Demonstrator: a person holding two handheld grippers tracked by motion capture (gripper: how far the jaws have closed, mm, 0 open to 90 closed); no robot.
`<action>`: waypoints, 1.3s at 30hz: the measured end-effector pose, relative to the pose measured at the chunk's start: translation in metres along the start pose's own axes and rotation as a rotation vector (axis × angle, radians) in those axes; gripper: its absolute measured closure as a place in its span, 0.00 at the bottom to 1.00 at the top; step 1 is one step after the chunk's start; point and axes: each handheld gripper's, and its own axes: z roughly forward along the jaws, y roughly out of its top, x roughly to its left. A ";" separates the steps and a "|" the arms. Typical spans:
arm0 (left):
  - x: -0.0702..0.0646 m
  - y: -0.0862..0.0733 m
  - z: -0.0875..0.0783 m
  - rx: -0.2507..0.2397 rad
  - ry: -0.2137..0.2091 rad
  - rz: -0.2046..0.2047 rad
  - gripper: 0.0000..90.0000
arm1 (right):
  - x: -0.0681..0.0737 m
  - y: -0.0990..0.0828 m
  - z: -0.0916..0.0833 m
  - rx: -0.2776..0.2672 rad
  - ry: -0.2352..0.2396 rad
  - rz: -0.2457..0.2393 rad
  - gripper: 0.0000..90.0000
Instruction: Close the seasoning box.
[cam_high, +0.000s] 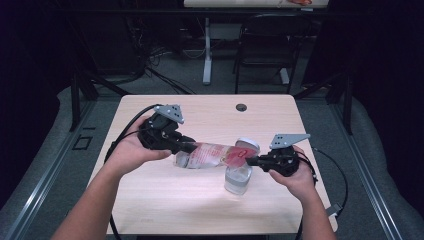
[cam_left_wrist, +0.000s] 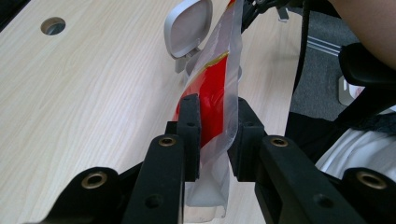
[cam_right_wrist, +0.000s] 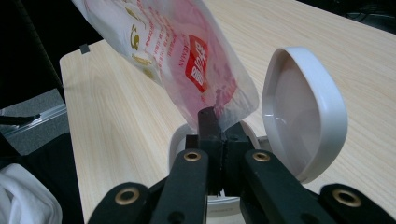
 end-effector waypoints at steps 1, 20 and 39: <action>0.000 0.000 0.000 0.000 -0.001 0.001 0.86 | 0.000 0.000 0.000 0.001 0.001 -0.002 1.00; 0.001 0.001 0.000 -0.010 -0.001 -0.006 0.85 | -0.002 -0.001 0.000 0.004 0.007 0.003 1.00; 0.002 0.003 0.000 -0.017 -0.001 -0.005 0.85 | -0.003 -0.002 0.000 0.003 0.005 0.009 1.00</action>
